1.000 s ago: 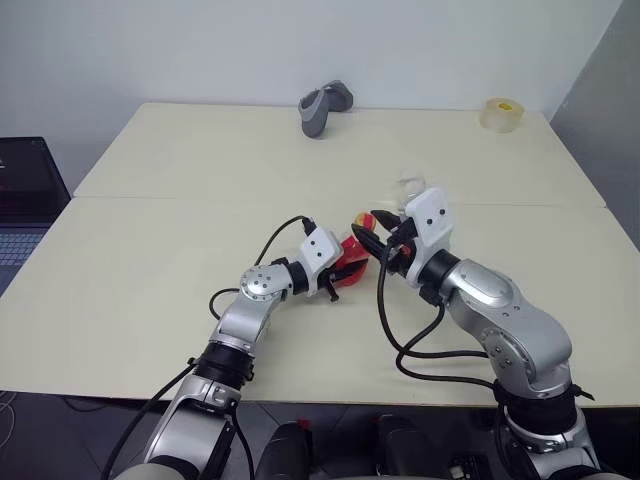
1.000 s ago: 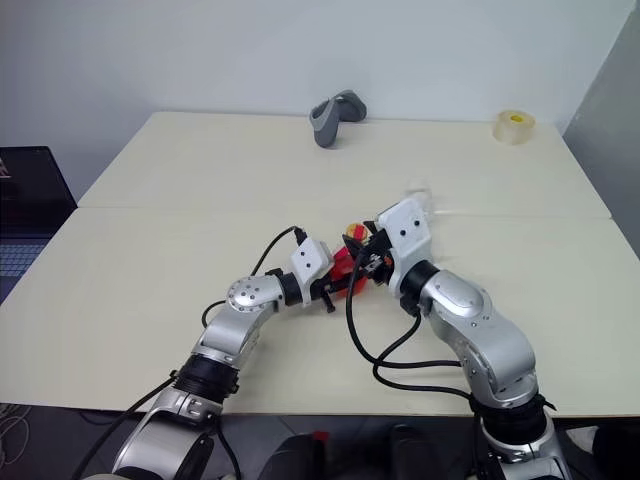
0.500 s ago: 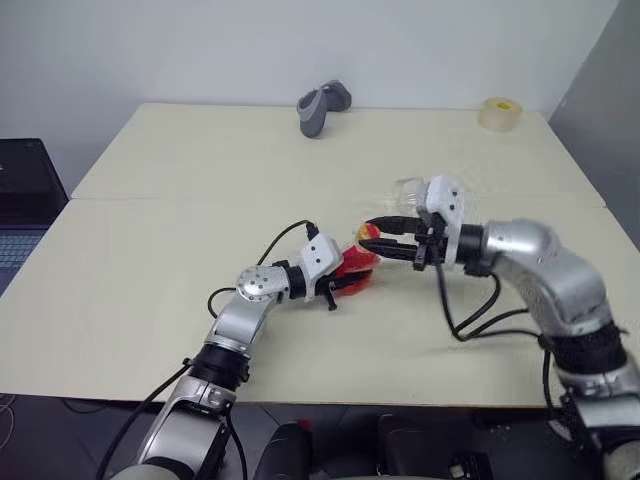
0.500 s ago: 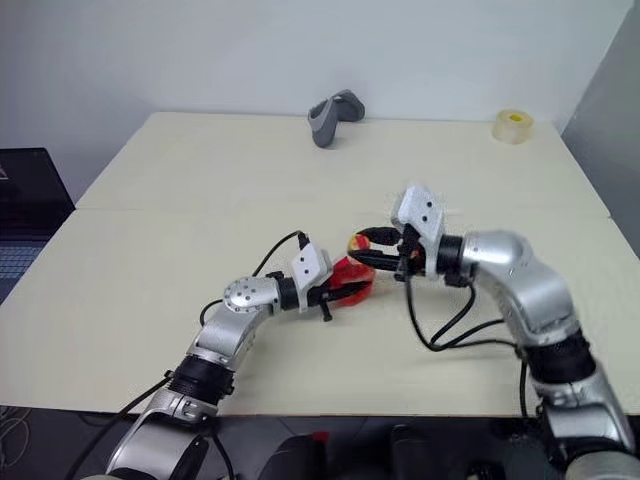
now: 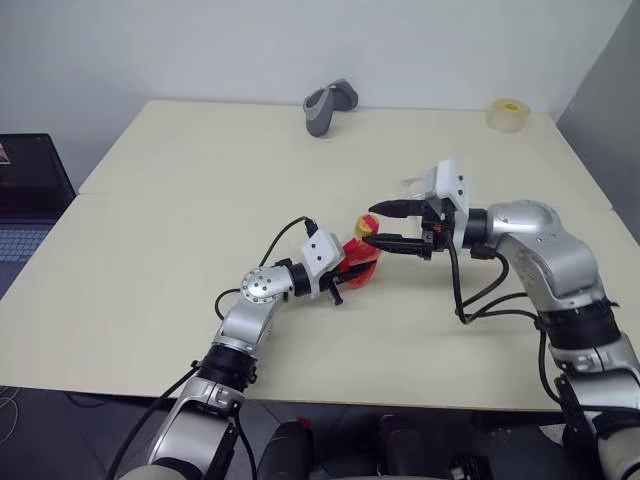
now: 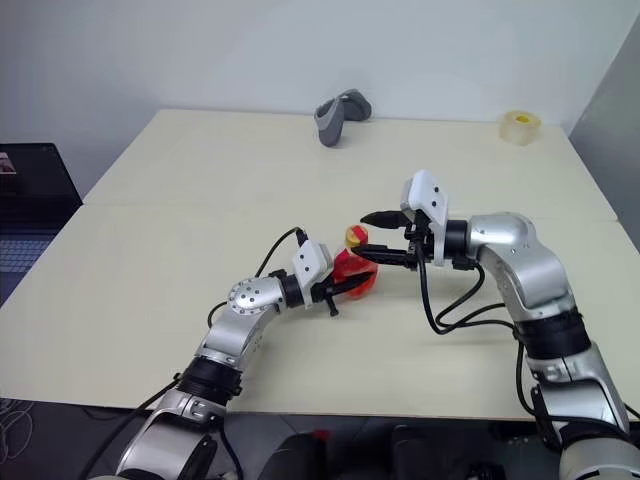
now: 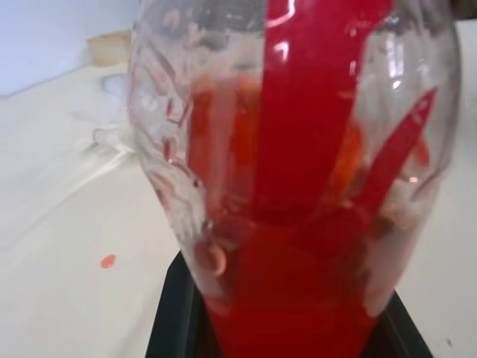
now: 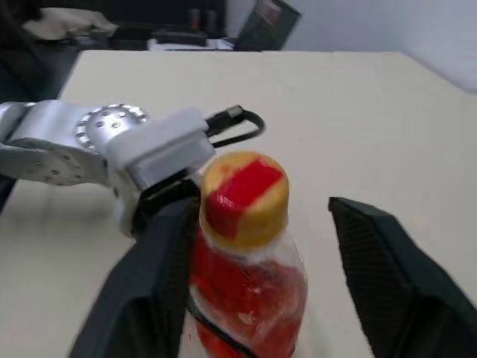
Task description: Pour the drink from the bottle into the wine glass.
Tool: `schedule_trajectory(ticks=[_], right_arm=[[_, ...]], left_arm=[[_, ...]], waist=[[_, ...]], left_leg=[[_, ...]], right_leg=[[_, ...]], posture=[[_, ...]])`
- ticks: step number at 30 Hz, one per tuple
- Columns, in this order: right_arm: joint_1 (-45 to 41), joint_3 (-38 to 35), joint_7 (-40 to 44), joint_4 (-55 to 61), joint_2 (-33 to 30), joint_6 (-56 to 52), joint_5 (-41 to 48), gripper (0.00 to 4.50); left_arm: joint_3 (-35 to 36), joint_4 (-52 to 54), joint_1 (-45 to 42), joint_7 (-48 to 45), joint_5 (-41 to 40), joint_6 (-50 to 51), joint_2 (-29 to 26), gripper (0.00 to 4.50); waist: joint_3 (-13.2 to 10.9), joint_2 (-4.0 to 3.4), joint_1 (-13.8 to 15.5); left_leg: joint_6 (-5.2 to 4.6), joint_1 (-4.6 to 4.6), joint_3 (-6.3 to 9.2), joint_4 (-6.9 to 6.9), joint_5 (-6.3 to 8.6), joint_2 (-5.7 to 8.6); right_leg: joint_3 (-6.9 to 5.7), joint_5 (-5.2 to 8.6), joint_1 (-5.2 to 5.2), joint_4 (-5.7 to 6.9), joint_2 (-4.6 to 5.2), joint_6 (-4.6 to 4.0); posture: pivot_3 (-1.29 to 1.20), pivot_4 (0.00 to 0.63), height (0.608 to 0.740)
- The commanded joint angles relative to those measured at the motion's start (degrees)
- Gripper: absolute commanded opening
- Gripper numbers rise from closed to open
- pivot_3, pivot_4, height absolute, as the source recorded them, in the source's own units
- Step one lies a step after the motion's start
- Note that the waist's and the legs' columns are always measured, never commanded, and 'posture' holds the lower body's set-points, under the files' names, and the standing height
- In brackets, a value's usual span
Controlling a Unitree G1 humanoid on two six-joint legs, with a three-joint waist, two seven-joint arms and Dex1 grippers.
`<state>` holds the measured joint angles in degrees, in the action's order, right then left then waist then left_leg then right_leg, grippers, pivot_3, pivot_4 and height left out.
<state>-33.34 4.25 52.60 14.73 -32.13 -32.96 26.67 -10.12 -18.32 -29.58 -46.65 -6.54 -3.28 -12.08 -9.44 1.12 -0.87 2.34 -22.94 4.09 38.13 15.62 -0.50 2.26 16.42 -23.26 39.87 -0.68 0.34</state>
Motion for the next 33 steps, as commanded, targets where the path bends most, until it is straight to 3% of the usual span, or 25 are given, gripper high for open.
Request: schedule_trajectory(ticks=[1, 6, 10, 15, 22, 33], right_arm=[[3.0, -4.8, -8.7, 12.3, 1.6, -5.8, 3.9, 3.69], [4.8, 0.3, -22.7, 17.7, 7.9, -5.0, -5.1, 3.69], [2.0, 4.4, -24.8, 14.5, 9.8, -3.4, -9.6, 3.69], [0.2, 3.9, -26.2, 11.3, 10.5, -3.0, -11.6, 3.69], [2.6, 0.1, -24.9, 11.0, 6.1, -4.1, -11.5, 3.69], [7.1, -6.7, -18.3, 15.0, -3.4, -8.3, -3.3, 3.69]], left_arm=[[2.3, 3.2, -0.7, 1.9, -2.2, 0.6, 0.8, 0.79], [2.9, 3.7, -0.6, -0.1, -5.5, 3.6, 2.0, 0.79], [1.4, 3.5, -1.1, -3.5, -5.8, 4.2, 1.1, 0.79], [0.5, 2.9, -1.5, -5.2, -4.9, 3.4, 0.5, 0.79], [0.3, 3.6, -0.5, -5.3, -4.9, 3.5, 0.1, 0.79], [0.2, 3.8, -0.3, -5.4, -4.9, 3.7, -0.4, 0.77]], waist=[[0.0, 0.00, -0.2], [0.0, -0.01, -0.9], [0.0, -0.01, -0.9], [0.0, -0.01, -0.8], [0.0, -0.01, -0.7], [0.0, 0.00, -0.8]], left_leg=[[0.00, 0.03, 0.00, 0.00, 0.00, 0.00], [0.01, 0.18, 0.00, -0.04, -0.01, -0.05], [0.03, 0.15, -0.04, -0.04, -0.02, -0.02], [0.03, 0.14, -0.02, -0.05, -0.02, -0.01], [0.02, 0.14, -0.04, -0.04, -0.02, 0.00], [0.00, 0.15, -0.05, -0.06, 0.00, 0.00]], right_leg=[[0.01, 0.00, 0.00, 0.04, 0.00, 0.00], [0.00, 0.00, 0.05, 0.11, -0.10, 0.01], [0.03, 0.00, 0.04, 0.05, -0.11, 0.01], [0.01, 0.00, 0.04, 0.04, -0.11, 0.00], [0.03, 0.00, 0.04, 0.03, -0.09, 0.00], [0.03, 0.01, 0.04, 0.03, -0.11, 0.01]], posture=[[0.00, 0.150, 0.740], [0.00, 0.150, 0.740], [0.00, 0.150, 0.740], [0.00, 0.150, 0.740], [0.00, 0.150, 0.740], [0.00, 0.150, 0.740]])
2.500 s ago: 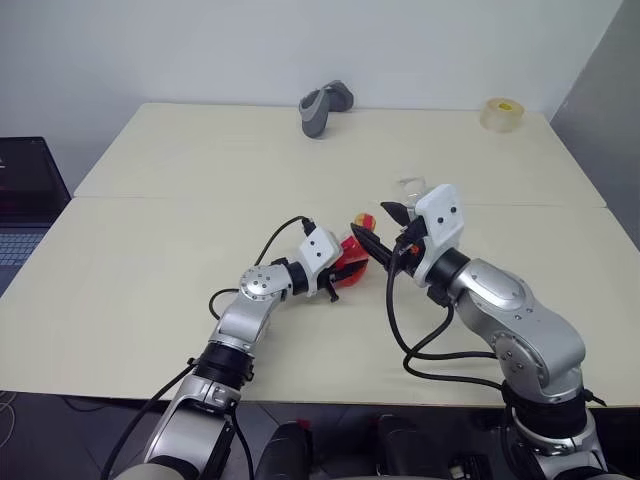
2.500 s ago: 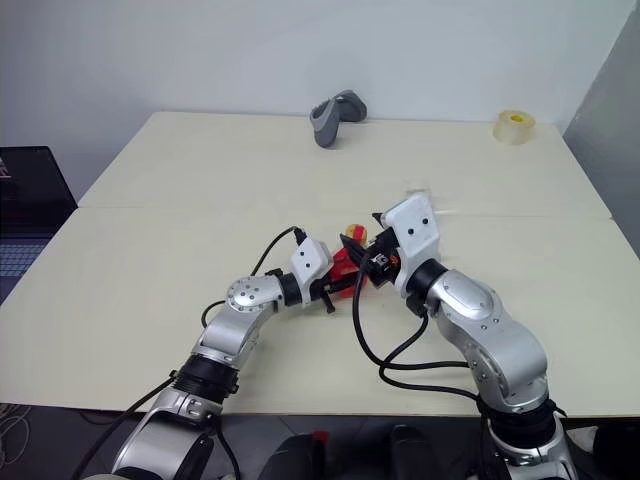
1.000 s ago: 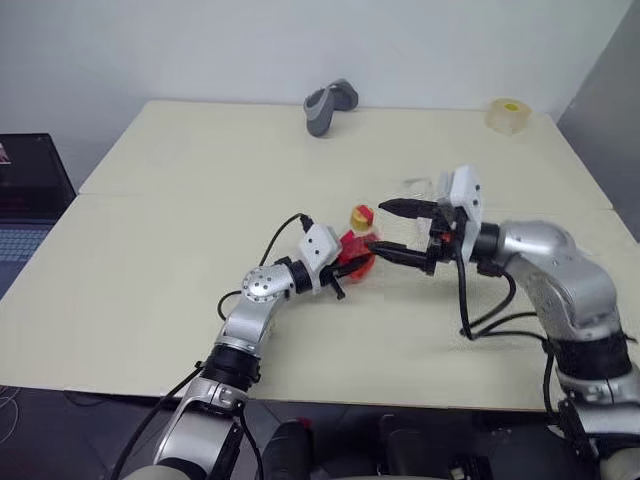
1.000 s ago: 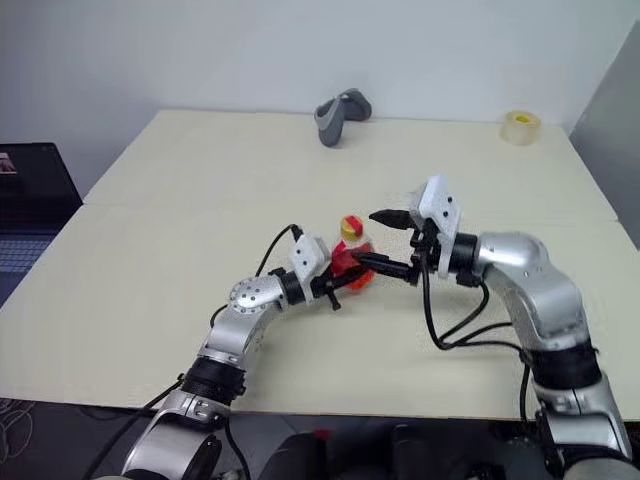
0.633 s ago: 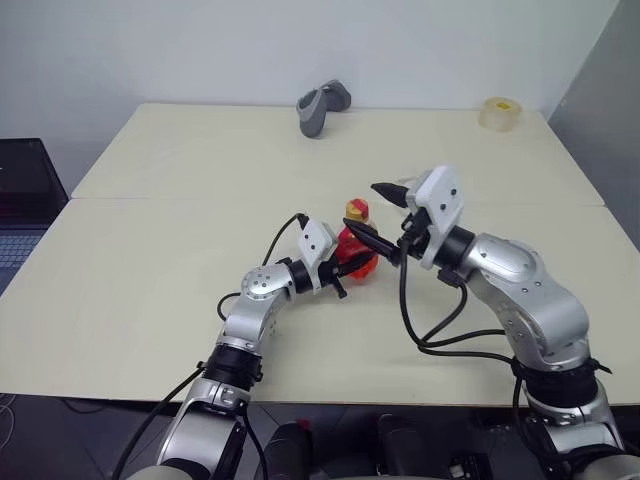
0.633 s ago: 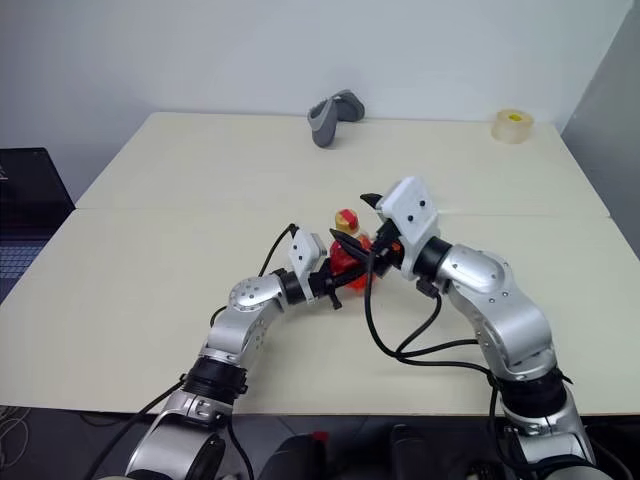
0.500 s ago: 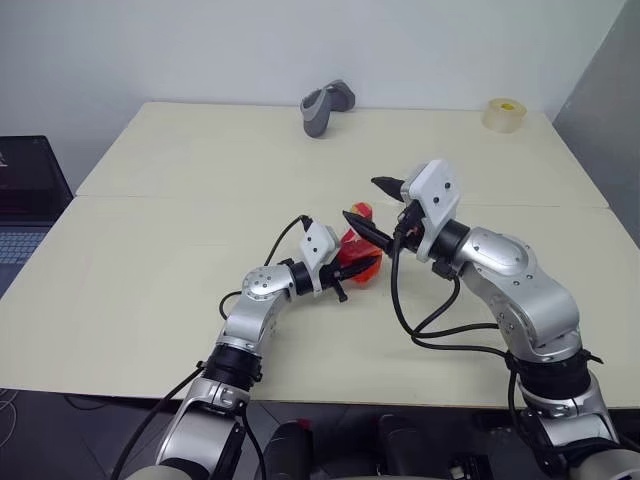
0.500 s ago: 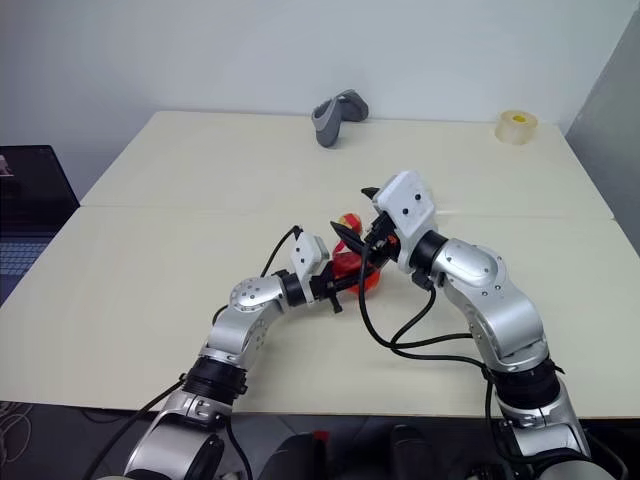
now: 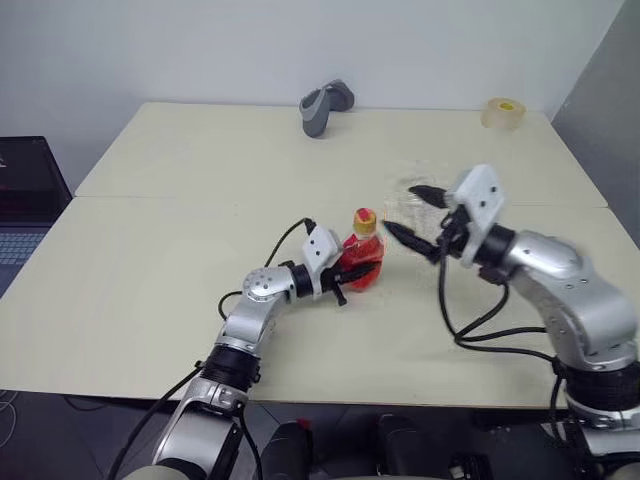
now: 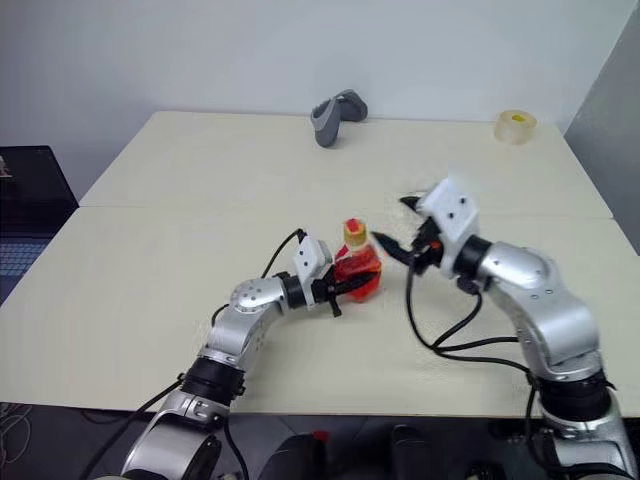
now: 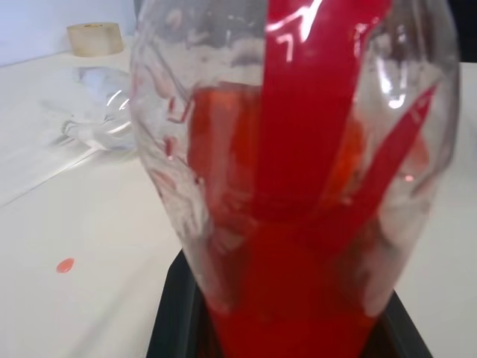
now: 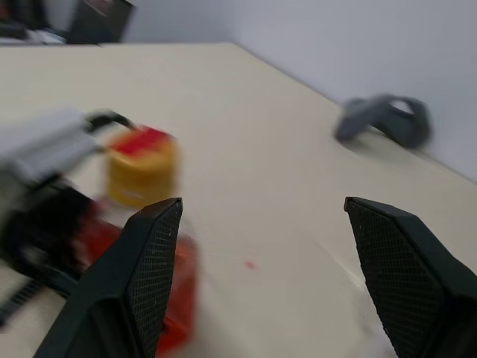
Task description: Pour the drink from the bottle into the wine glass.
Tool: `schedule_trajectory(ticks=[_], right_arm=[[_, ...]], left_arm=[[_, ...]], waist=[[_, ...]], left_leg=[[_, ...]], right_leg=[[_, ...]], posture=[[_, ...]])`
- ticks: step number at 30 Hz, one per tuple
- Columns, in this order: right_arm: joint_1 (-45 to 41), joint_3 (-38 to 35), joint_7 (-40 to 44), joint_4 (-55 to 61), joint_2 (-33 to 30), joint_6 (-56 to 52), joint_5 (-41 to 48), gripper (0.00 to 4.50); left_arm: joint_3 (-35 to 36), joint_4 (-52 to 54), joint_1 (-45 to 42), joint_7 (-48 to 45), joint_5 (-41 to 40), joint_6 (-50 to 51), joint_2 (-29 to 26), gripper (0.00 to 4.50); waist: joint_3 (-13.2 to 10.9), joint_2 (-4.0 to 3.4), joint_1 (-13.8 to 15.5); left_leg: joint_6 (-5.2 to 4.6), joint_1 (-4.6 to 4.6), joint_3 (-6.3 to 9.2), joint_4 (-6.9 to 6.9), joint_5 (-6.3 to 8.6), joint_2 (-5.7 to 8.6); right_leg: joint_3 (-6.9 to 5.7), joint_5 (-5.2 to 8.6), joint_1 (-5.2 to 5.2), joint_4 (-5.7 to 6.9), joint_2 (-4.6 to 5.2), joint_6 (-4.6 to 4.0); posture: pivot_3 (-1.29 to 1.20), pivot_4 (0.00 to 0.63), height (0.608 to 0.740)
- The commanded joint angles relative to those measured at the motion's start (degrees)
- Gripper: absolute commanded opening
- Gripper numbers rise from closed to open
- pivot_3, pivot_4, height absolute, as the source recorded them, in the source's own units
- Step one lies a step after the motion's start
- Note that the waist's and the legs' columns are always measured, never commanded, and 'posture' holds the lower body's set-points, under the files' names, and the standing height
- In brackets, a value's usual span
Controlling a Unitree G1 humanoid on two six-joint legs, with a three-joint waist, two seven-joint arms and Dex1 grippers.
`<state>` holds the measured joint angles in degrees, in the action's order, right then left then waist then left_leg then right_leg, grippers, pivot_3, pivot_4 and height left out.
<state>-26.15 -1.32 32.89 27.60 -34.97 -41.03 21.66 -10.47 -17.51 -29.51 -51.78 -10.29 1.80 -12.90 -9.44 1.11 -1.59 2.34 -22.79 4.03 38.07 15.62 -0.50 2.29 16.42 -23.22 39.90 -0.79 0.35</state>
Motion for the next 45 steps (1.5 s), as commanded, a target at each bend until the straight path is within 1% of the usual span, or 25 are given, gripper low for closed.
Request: schedule_trajectory(ticks=[1, 3, 5, 8, 11, 14, 17, 22, 24, 30, 34, 38, 42, 45], right_arm=[[0.0, -1.0, 1.9, 2.6, -0.8, -0.6, 2.3, 3.69], [0.1, 0.9, 3.3, 6.5, 0.1, -2.6, 5.6, 3.69], [-0.6, 3.4, 2.2, 8.7, 1.9, -3.5, 6.3, 3.69], [-3.2, 7.1, -1.3, 7.8, 5.7, -3.3, 3.8, 3.69], [-5.2, 9.7, -3.4, 6.2, 8.1, -2.7, 1.4, 3.69], [-6.9, 10.9, -5.0, 4.0, 9.7, -1.8, -0.8, 3.69], [-7.8, 10.6, -6.5, 1.7, 10.7, -1.0, -2.8, 3.69], [-7.2, 7.6, -6.5, 0.4, 9.8, -1.2, -2.8, 3.69], [-5.6, 4.6, -5.1, 0.7, 7.4, -2.7, -1.2, 3.69], [-1.9, -1.0, -1.2, 2.6, 2.0, -5.5, 4.3, 3.69], [0.2, -3.2, 1.6, 4.3, -1.0, -7.6, 8.3, 3.69], [2.2, -3.6, 4.5, 5.4, -3.9, -7.9, 10.2, 3.69], [0.4, -2.9, 2.6, 7.6, -1.5, -10.0, 13.8, 3.69], [-1.5, -0.8, -0.7, 7.8, 1.8, -10.9, 13.5, 3.69]], left_arm=[[0.6, 2.9, -0.4, -0.3, -1.2, -1.4, 0.4, 0.77], [0.6, 2.8, -0.6, -0.3, -1.1, -1.5, 0.4, 0.77], [0.5, 2.8, -0.7, -0.3, -0.9, -1.5, 0.4, 0.77], [0.3, 2.9, -0.8, -0.4, -0.8, -1.4, 0.5, 0.77], [0.2, 3.1, -0.7, -0.4, -0.7, -1.4, 0.5, 0.77], [0.1, 3.0, -0.7, -0.5, -0.7, -1.4, 0.5, 0.77], [0.0, 3.0, -0.7, -0.4, -0.6, -1.5, 0.5, 0.77], [0.0, 3.2, -0.4, -0.4, -0.6, -1.6, 0.3, 0.77], [0.0, 3.3, -0.2, -0.4, -0.6, -1.6, 0.2, 0.77], [-0.1, 3.2, -0.1, -0.6, -0.5, -1.7, 0.0, 0.77], [-0.1, 3.3, 0.1, -0.7, -0.6, -1.8, -0.2, 0.77], [-0.1, 3.3, 0.1, -0.7, -0.6, -1.9, -0.3, 0.77], [-0.2, 3.2, 0.1, -0.7, -0.5, -1.9, -0.3, 0.77], [-0.2, 3.2, 0.1, -0.8, -0.4, -1.9, -0.2, 0.77]], waist=[[0.0, 0.00, -0.2], [0.0, 0.00, -0.2], [0.0, 0.00, -0.3], [0.0, 0.00, -0.2], [0.0, 0.00, -0.1], [0.0, 0.00, -0.1], [0.0, 0.00, -0.1], [0.0, 0.00, -0.1], [0.0, 0.00, -0.1], [0.0, 0.00, 0.0], [0.0, 0.00, 0.0], [0.0, 0.00, -0.2], [0.0, 0.00, -0.2], [0.0, 0.00, -0.2]], left_leg=[[0.00, 0.01, -0.02, -0.02, 0.00, -0.02], [0.00, 0.02, -0.04, -0.03, 0.00, -0.03], [0.00, 0.02, -0.02, -0.03, 0.00, -0.05], [0.00, 0.02, 0.00, 0.00, 0.00, -0.05], [0.01, 0.00, 0.02, 0.02, 0.00, -0.02], [0.01, -0.02, 0.02, 0.02, -0.01, -0.01], [0.01, -0.03, 0.01, 0.02, -0.01, 0.02], [0.01, -0.02, 0.02, 0.01, -0.01, 0.00], [0.01, -0.02, 0.02, 0.01, 0.00, -0.01], [0.00, -0.05, 0.02, 0.01, 0.00, 0.02], [0.00, -0.02, 0.00, 0.00, 0.00, 0.01], [-0.01, 0.00, -0.02, -0.03, 0.00, -0.02], [-0.01, 0.00, 0.00, -0.02, 0.00, -0.02], [0.00, 0.00, -0.01, -0.02, 0.00, -0.02]], right_leg=[[0.02, 0.00, 0.00, -0.01, -0.01, 0.00], [0.04, 0.00, 0.00, 0.00, -0.02, 0.00], [0.03, 0.00, 0.00, 0.00, -0.04, 0.00], [0.01, 0.00, 0.00, 0.02, -0.05, 0.00], [-0.01, 0.00, 0.00, 0.01, -0.04, 0.00], [-0.01, 0.00, 0.00, -0.03, -0.02, 0.00], [0.00, 0.00, 0.00, -0.03, 0.02, 0.00], [0.00, 0.00, 0.00, -0.02, 0.02, 0.00], [-0.01, 0.00, 0.00, -0.02, 0.02, 0.00], [-0.01, 0.00, 0.00, -0.04, 0.02, 0.00], [0.00, 0.00, 0.00, -0.02, 0.01, 0.00], [0.02, 0.00, 0.00, -0.02, -0.02, 0.00], [0.01, 0.00, 0.00, -0.01, -0.04, 0.00], [0.02, 0.00, 0.00, -0.01, -0.04, 0.00]], posture=[[0.00, 0.150, 0.740], [0.00, 0.150, 0.740], [0.00, 0.150, 0.740], [0.00, 0.150, 0.740], [0.00, 0.150, 0.740], [0.00, 0.150, 0.740], [0.00, 0.150, 0.740], [0.00, 0.150, 0.740], [0.00, 0.150, 0.740], [0.00, 0.150, 0.740], [0.00, 0.150, 0.740], [0.00, 0.150, 0.740], [0.00, 0.150, 0.740], [0.00, 0.150, 0.740]])
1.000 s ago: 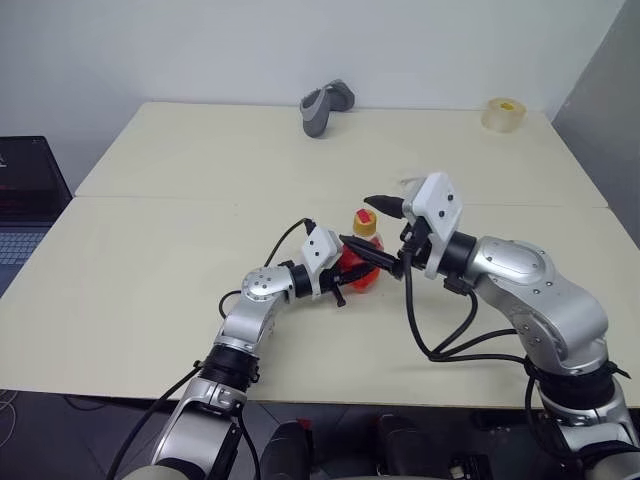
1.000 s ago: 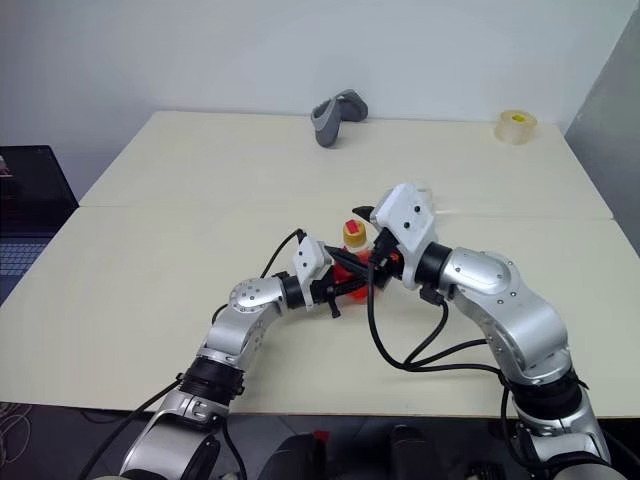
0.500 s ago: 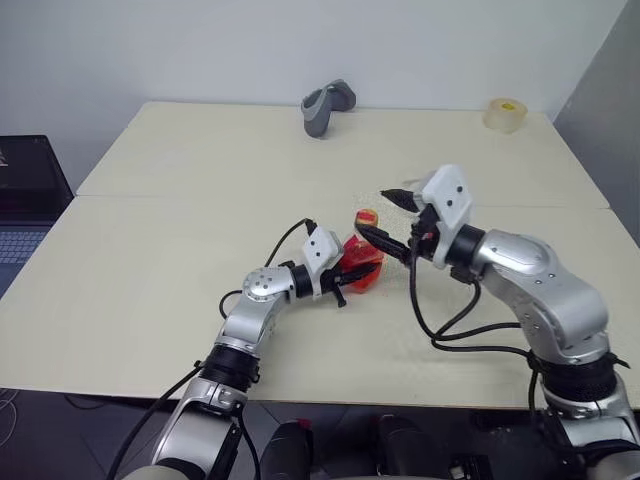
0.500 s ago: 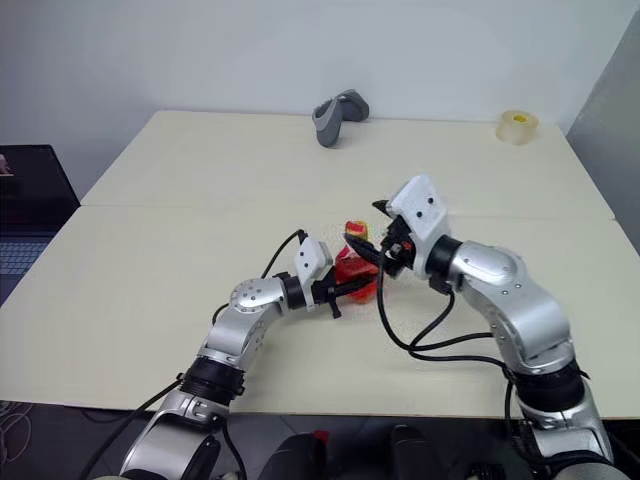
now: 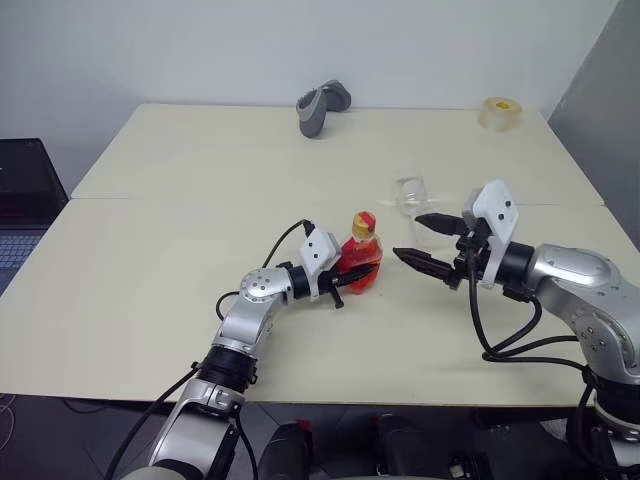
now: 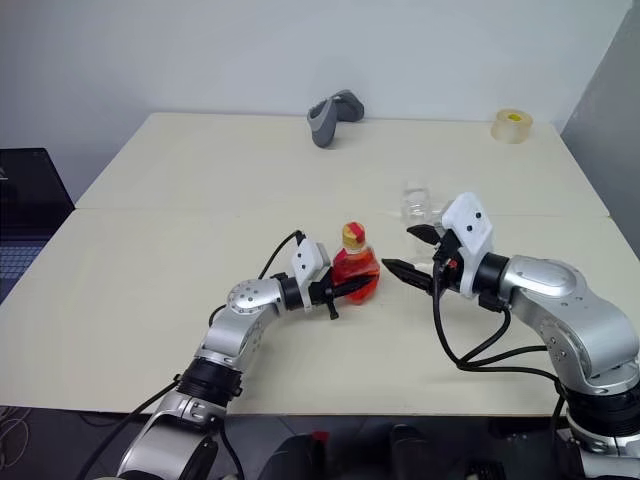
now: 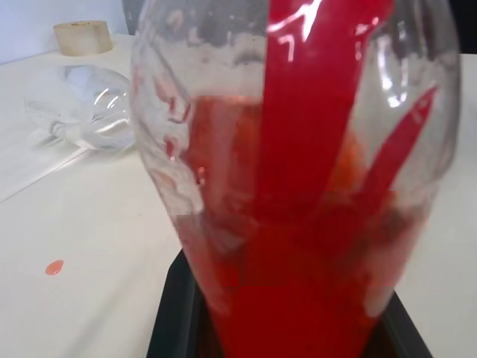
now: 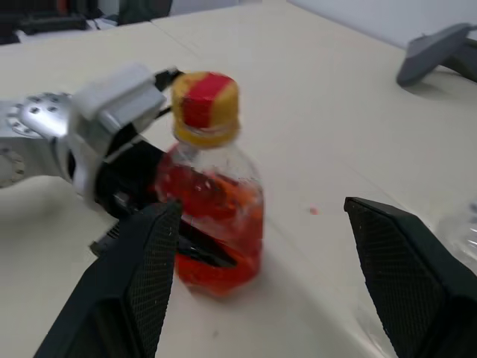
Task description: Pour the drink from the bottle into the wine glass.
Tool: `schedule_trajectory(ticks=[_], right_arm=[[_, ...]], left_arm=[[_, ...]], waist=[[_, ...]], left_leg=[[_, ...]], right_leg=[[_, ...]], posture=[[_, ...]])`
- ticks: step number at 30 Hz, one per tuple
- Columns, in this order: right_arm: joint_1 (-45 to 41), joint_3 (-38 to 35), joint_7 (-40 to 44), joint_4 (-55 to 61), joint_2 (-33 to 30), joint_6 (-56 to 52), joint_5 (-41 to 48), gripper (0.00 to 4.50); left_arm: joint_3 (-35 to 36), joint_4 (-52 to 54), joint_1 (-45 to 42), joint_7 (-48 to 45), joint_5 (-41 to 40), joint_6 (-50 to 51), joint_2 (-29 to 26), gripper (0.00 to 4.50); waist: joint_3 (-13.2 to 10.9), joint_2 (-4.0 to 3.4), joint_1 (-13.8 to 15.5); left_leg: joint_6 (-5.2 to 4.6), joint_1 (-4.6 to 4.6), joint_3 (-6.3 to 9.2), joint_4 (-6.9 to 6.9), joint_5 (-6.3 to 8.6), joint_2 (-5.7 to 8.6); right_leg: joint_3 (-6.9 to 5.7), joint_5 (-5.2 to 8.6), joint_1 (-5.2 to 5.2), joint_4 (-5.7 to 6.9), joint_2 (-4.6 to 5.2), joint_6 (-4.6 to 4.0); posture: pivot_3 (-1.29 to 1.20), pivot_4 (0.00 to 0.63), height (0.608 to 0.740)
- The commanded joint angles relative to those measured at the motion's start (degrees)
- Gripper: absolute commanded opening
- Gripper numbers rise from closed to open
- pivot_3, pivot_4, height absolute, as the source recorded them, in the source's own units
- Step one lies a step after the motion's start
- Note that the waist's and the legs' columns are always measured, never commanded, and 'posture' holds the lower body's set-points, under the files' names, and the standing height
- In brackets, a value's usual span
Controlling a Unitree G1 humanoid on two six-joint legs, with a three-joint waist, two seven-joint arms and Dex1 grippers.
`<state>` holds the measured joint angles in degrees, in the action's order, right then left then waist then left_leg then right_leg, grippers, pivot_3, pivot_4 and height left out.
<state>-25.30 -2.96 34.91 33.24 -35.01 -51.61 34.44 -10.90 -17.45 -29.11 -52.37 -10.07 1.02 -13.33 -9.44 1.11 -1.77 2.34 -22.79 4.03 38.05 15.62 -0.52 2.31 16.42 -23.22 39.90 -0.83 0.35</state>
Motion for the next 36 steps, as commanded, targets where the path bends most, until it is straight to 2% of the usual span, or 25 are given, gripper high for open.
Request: schedule_trajectory(ticks=[1, 8, 16, 19, 24, 25, 30, 36], right_arm=[[-3.0, 1.6, -3.6, 2.1, 3.0, -0.5, 0.5, 3.69], [-6.0, 6.0, -7.0, -0.8, 7.2, 0.9, -2.3, 3.69], [-8.5, 7.7, -7.5, -3.7, 9.8, 2.1, -4.2, 3.69], [-9.0, 8.2, -7.0, -4.4, 10.1, 2.4, -4.7, 3.08], [-9.2, 8.6, -6.2, -4.6, 9.6, 2.4, -4.7, 1.34], [-9.2, 8.5, -6.0, -4.6, 9.5, 2.4, -4.6, 1.22], [-8.9, 7.7, -5.5, -4.0, 10.0, 2.3, -3.5, 1.22], [-7.9, 0.9, -6.0, -4.1, 15.7, -0.6, 6.1, 1.22]], left_arm=[[0.2, 3.1, -0.4, -0.2, -0.6, -1.2, 0.2, 0.77], [0.1, 2.6, -0.9, -0.3, -0.5, -1.3, 0.4, 0.77], [0.1, 2.5, -0.9, -0.1, -0.4, -1.4, 0.6, 0.77], [0.1, 2.4, -0.9, -0.1, -0.4, -1.4, 0.6, 0.77], [0.0, 2.6, -0.8, 0.1, -0.4, -1.5, 0.7, 0.77], [0.0, 2.7, -0.7, 0.1, -0.4, -1.4, 0.7, 0.77], [-0.1, 3.0, -0.5, 0.3, -0.4, -1.4, 0.7, 0.77], [-0.1, 3.1, -0.5, 0.4, -0.4, -1.6, 0.9, 0.77]], waist=[[0.0, 0.00, 0.0], [0.0, 0.00, 0.1], [0.0, 0.00, 0.1], [0.0, 0.00, 0.1], [0.0, 0.00, 0.1], [0.0, 0.00, 0.1], [0.0, 0.00, 0.1], [0.0, 0.00, 0.1]], left_leg=[[0.00, 0.00, 0.00, 0.00, 0.00, 0.01], [0.01, -0.03, 0.01, 0.02, 0.00, 0.04], [0.00, -0.02, 0.03, 0.01, 0.00, 0.01], [0.00, -0.03, 0.04, 0.01, 0.00, 0.01], [0.00, -0.02, 0.03, 0.01, 0.00, 0.02], [0.00, -0.03, 0.03, 0.01, 0.00, 0.02], [0.00, -0.03, 0.04, 0.01, 0.00, 0.01], [0.00, -0.03, 0.04, 0.01, 0.00, 0.01]], right_leg=[[0.00, 0.00, 0.00, 0.00, 0.00, 0.00], [-0.01, 0.00, 0.00, -0.02, 0.03, 0.00], [-0.03, 0.00, 0.00, -0.02, 0.03, 0.00], [-0.03, 0.00, 0.00, -0.02, 0.03, 0.00], [-0.02, 0.00, 0.00, -0.02, 0.03, 0.00], [-0.02, 0.00, 0.00, -0.02, 0.03, 0.00], [-0.03, 0.00, 0.00, -0.02, 0.03, 0.00], [-0.04, 0.00, 0.00, -0.02, 0.03, 0.00]], posture=[[0.00, 0.150, 0.740], [0.00, 0.150, 0.740], [0.00, 0.150, 0.740], [0.00, 0.150, 0.740], [0.00, 0.150, 0.740], [0.00, 0.150, 0.740], [0.00, 0.150, 0.740], [0.00, 0.150, 0.740]])
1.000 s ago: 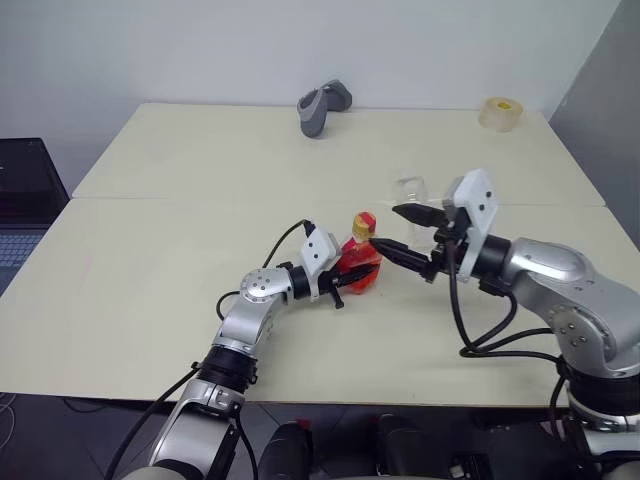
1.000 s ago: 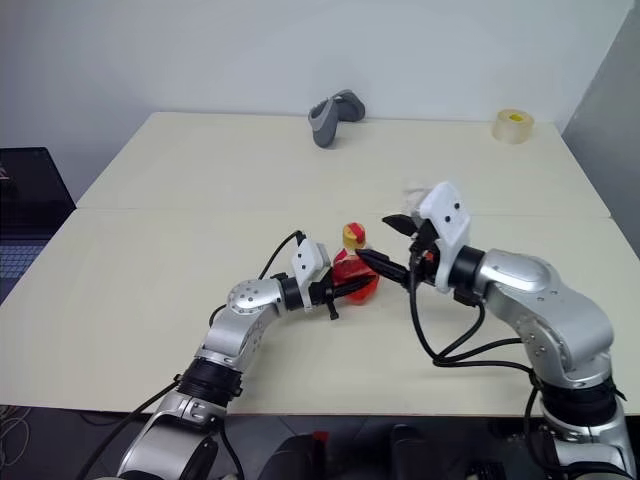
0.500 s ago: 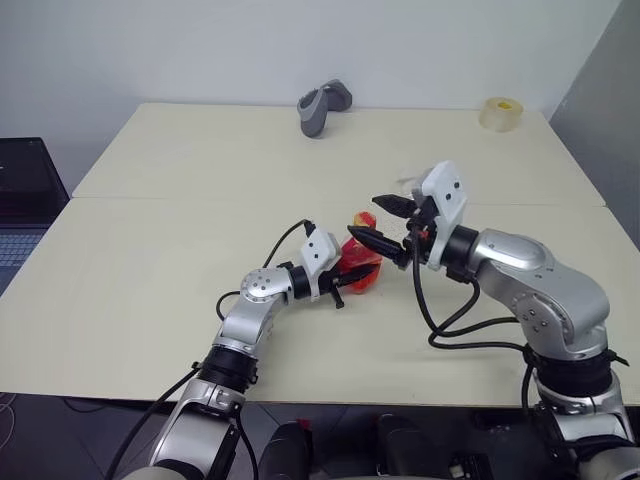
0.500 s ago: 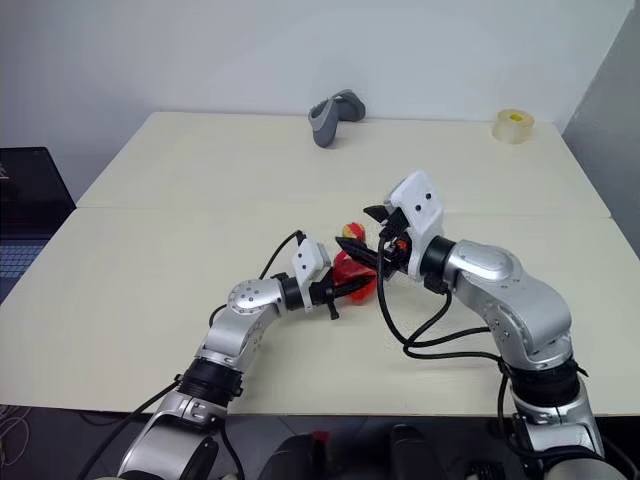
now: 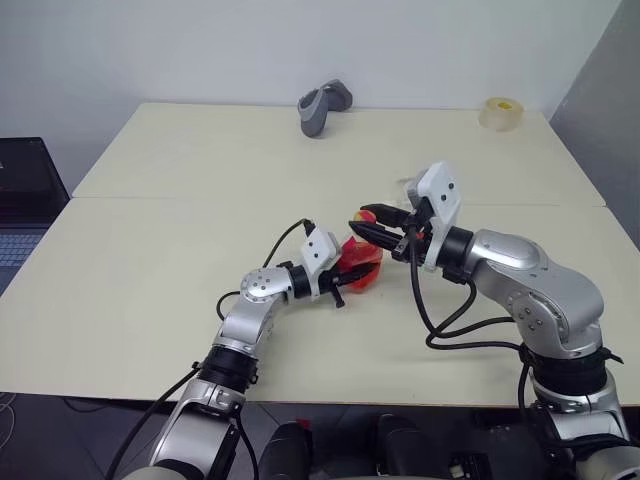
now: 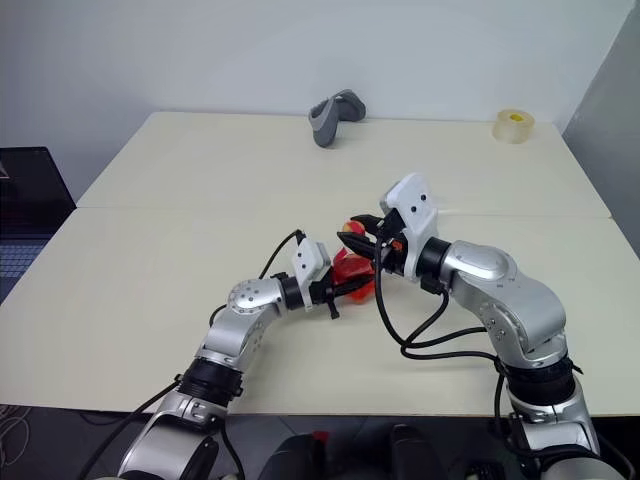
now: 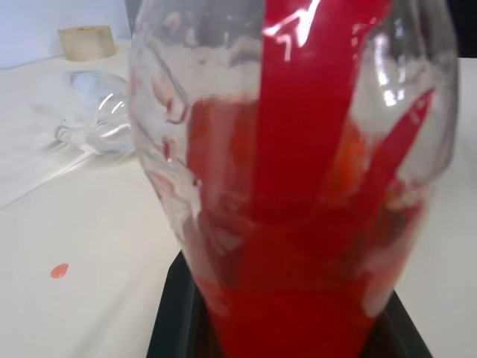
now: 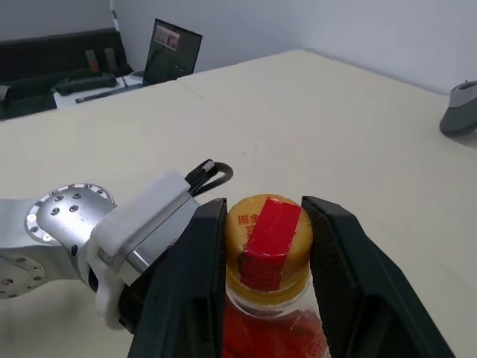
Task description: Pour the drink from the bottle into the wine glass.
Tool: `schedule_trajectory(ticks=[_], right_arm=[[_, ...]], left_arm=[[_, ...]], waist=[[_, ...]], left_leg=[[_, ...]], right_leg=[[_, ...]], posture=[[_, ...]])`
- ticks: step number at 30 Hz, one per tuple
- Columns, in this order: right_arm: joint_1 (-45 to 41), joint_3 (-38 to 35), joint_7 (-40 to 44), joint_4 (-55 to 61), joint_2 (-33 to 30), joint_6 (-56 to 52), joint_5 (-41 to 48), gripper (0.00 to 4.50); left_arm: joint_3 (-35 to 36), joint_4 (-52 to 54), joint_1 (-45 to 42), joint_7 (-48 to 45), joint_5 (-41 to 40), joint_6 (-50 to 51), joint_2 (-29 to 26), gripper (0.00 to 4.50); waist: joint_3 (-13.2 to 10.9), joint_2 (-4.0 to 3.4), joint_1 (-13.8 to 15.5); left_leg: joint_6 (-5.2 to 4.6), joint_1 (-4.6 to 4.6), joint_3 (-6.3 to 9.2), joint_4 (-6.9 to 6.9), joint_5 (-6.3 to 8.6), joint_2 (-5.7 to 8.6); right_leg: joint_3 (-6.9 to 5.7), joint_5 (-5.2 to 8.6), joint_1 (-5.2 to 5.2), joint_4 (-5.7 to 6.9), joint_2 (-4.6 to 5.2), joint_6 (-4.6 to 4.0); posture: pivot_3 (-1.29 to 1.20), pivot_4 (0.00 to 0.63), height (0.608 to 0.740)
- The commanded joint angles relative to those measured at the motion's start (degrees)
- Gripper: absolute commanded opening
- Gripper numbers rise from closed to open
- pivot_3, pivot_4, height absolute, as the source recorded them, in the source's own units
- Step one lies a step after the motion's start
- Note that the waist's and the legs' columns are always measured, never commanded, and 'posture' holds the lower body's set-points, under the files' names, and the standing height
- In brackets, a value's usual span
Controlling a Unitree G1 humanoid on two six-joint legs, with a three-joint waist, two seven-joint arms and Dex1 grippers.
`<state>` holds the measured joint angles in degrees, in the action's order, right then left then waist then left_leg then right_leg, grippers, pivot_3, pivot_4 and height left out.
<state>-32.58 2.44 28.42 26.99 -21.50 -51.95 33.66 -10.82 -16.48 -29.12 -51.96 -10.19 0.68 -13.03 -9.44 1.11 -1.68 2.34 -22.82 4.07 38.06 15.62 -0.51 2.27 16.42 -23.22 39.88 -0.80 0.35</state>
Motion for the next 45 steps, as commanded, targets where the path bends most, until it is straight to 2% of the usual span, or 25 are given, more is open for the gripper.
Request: schedule_trajectory(ticks=[1, 9, 15, 19, 27, 45], right_arm=[[-0.4, -5.5, 0.4, 2.1, 2.8, -1.1, 8.5, 1.22], [0.3, -8.0, 0.4, 2.6, 2.9, -2.9, 12.9, 1.22], [0.9, -2.0, 5.6, 4.9, -4.5, 5.0, 4.1, 1.22], [1.0, -0.8, 6.5, 5.0, -5.8, 7.7, 2.9, 1.22], [0.7, 4.2, 5.9, 3.9, -5.0, 12.4, -3.2, 1.22], [0.4, 3.5, 5.7, 2.7, -2.8, 11.2, -4.4, 1.22]], left_arm=[[-0.2, 2.2, -0.5, 0.0, -0.3, -1.3, 0.6, 0.77], [-0.1, 2.6, -0.3, -0.2, -0.4, -1.2, 0.6, 0.77], [-0.1, 2.9, -0.1, -0.4, -0.4, -1.2, 0.5, 0.76], [-0.1, 2.9, 0.0, -0.4, -0.4, -1.3, 0.5, 0.76], [-0.2, 2.9, 0.1, -0.4, -0.3, -1.5, 0.6, 0.76], [-0.5, 3.5, 0.7, 0.1, -0.2, -1.5, 0.3, 0.76]], waist=[[0.0, 0.00, 0.0], [0.0, -0.01, 0.0], [0.0, -0.01, 0.0], [0.0, -0.01, 0.0], [0.0, -0.01, 0.0], [0.0, -0.01, 0.0]], left_leg=[[0.00, 0.00, 0.00, 0.00, 0.00, 0.00], [0.00, 0.01, 0.00, -0.01, 0.00, -0.01], [0.00, -0.01, -0.03, -0.01, 0.00, 0.03], [0.00, 0.01, -0.01, -0.01, 0.00, 0.00], [0.00, 0.01, -0.02, -0.01, 0.00, 0.00], [0.00, 0.01, 0.00, 0.00, 0.00, 0.00]], right_leg=[[0.01, 0.00, 0.00, 0.00, 0.00, 0.00], [0.00, 0.00, 0.00, 0.01, 0.00, 0.00], [0.01, 0.00, 0.00, -0.03, 0.00, 0.01], [0.00, 0.00, 0.00, -0.02, -0.01, 0.01], [0.00, 0.00, 0.00, -0.02, -0.01, 0.01], [0.01, 0.00, 0.00, -0.02, 0.00, 0.00]], posture=[[0.00, 0.150, 0.740], [0.00, 0.150, 0.740], [0.00, 0.150, 0.740], [0.00, 0.150, 0.740], [0.00, 0.150, 0.740], [0.00, 0.150, 0.740]])
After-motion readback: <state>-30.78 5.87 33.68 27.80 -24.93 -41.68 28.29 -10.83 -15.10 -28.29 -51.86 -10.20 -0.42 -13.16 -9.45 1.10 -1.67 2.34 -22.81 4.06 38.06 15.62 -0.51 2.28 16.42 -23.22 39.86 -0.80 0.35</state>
